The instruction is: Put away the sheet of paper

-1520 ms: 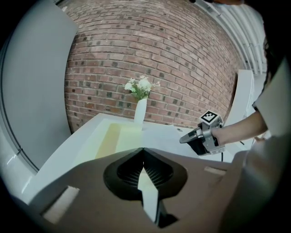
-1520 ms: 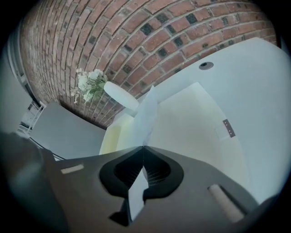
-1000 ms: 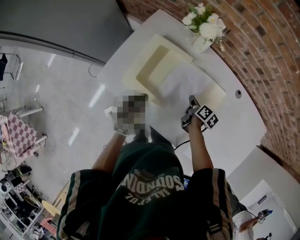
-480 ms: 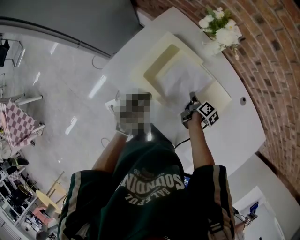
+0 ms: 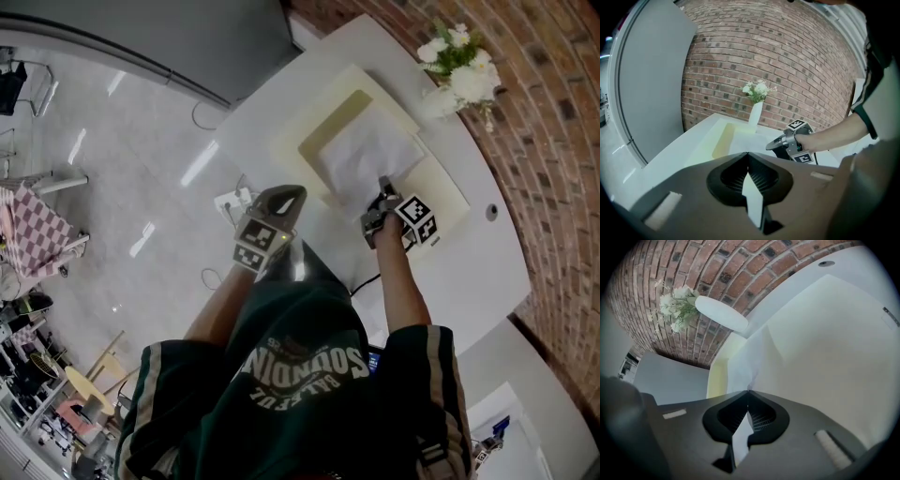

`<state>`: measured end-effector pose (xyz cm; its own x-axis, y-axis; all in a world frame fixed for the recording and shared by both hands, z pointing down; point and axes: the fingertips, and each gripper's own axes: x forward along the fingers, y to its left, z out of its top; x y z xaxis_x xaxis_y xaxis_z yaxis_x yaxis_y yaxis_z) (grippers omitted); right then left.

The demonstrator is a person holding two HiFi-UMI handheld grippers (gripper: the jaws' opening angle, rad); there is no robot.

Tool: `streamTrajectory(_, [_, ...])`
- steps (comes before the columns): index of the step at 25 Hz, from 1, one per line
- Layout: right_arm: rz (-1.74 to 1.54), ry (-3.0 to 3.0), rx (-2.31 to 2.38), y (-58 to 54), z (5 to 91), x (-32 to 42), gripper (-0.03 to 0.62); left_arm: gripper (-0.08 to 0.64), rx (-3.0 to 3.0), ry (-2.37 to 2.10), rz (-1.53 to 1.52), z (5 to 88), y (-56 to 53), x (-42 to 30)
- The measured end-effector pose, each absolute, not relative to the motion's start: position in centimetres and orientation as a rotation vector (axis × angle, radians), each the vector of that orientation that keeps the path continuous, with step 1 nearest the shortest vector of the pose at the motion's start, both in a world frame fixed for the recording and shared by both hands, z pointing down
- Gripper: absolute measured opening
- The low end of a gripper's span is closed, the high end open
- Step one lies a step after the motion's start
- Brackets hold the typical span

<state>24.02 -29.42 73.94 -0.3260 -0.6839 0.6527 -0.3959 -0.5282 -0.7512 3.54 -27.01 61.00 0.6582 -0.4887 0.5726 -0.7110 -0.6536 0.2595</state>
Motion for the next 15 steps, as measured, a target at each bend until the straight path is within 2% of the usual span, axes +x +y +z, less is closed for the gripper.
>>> streamTrajectory(15, [-1.965,1.402,-1.635,-32.9,74.8,21.1,0.005,0.011,2.334,-1.047,0.623,61.2,-26.0,0.4])
